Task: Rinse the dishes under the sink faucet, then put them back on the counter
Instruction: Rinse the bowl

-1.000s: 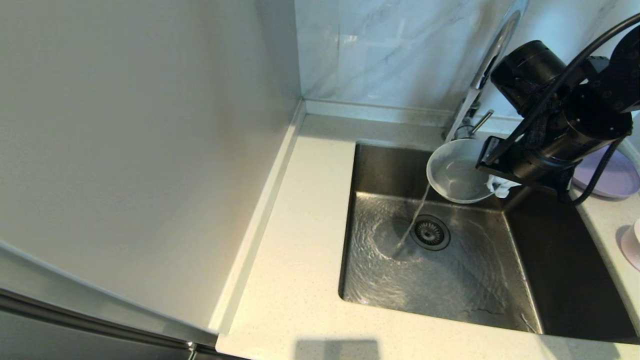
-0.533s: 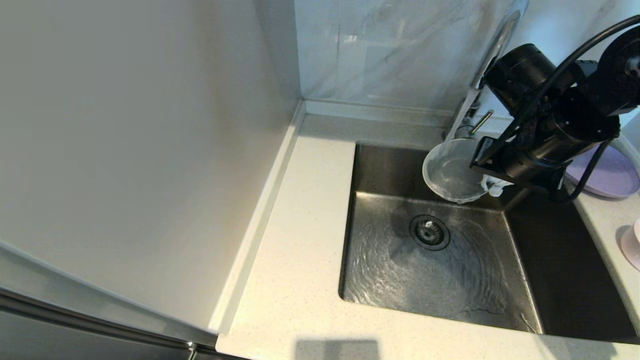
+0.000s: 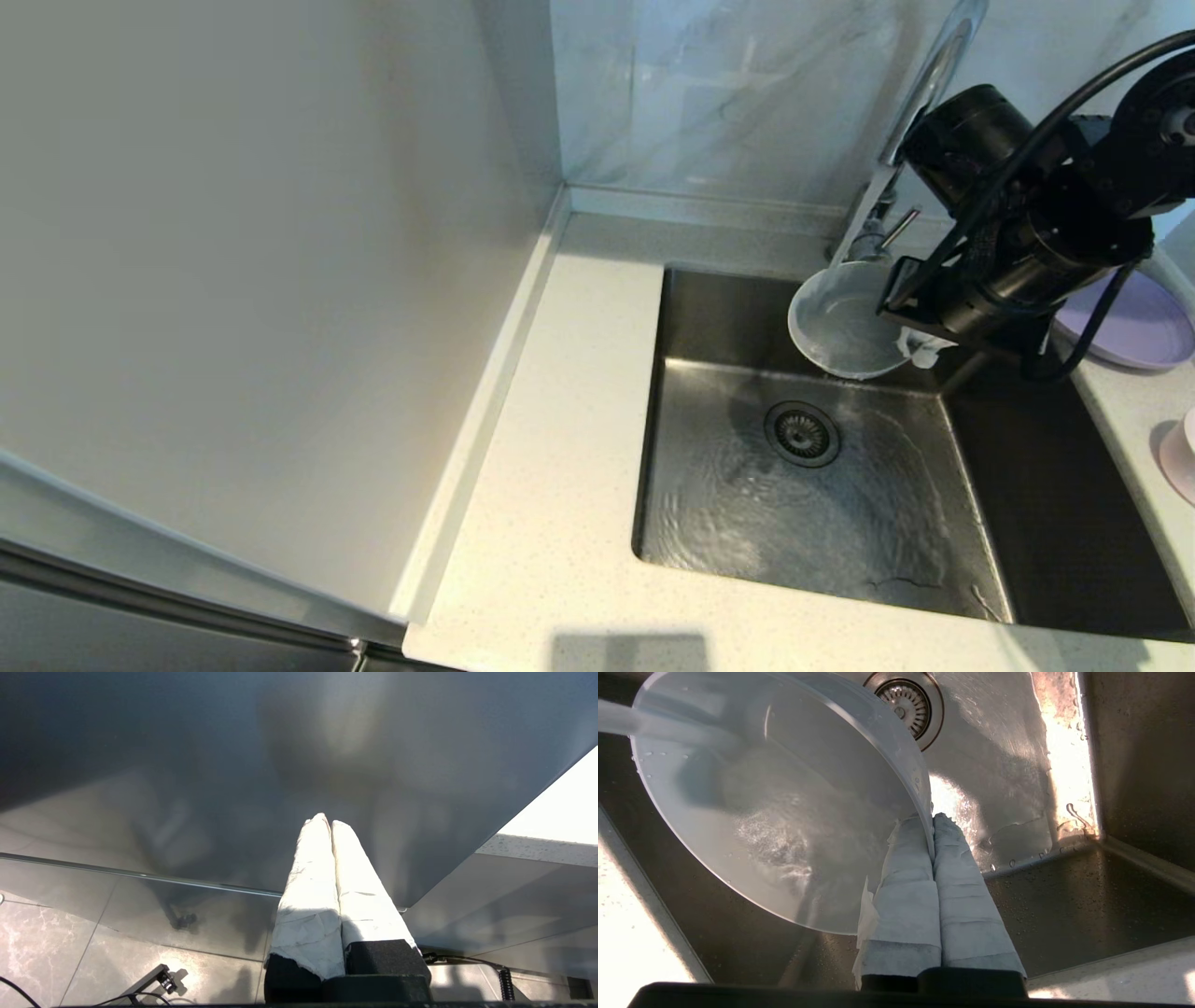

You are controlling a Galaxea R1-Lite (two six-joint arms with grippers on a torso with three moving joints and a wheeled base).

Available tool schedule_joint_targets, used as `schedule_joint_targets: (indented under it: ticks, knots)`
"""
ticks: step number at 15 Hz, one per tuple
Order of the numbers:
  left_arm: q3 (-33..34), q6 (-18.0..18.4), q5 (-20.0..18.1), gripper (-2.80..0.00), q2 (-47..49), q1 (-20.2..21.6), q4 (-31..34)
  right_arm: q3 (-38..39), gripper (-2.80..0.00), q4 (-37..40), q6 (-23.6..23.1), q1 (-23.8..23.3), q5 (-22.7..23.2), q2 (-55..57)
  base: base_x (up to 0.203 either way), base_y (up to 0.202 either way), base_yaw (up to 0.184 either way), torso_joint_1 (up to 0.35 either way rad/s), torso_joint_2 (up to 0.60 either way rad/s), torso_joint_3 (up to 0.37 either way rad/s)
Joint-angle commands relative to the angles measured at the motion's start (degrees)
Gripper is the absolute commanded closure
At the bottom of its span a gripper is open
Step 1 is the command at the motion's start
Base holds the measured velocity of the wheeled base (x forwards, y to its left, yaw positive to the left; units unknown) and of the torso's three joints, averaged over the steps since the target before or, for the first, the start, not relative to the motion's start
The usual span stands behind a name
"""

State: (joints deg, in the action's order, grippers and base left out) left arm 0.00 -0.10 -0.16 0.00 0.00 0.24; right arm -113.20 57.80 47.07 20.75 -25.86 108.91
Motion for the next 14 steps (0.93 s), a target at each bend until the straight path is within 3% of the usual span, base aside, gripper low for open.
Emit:
schedule_joint_targets:
  ticks: [1,5,9,12,14]
  knots:
    - [0.0,0.0,0.0,0.0,0.0,0.0,0.0,0.1,0.0,0.6,0.1,-0.2,-0.2,-1.7,0.0,0.0,0.0,0.0,0.0,0.0]
    - [0.0,0.0,0.0,0.0,0.0,0.0,0.0,0.5,0.0,3.2,0.0,-0.6,-0.1,-4.7,0.0,0.0,0.0,0.0,0.0,0.0]
    - [0.0,0.0,0.0,0.0,0.0,0.0,0.0,4.7,0.0,3.0,-1.8,-4.6,-0.7,-9.9,0.0,0.0,0.0,0.0,0.0,0.0]
    - [0.0,0.0,0.0,0.0,0.0,0.0,0.0,8.7,0.0,-2.0,-12.4,-8.7,-5.3,-15.0,0.0,0.0,0.0,0.0,0.0,0.0]
    - [0.0,0.0,0.0,0.0,0.0,0.0,0.0,12.9,0.0,-14.2,-22.7,-11.4,-9.7,-17.7,0.0,0.0,0.0,0.0,0.0,0.0]
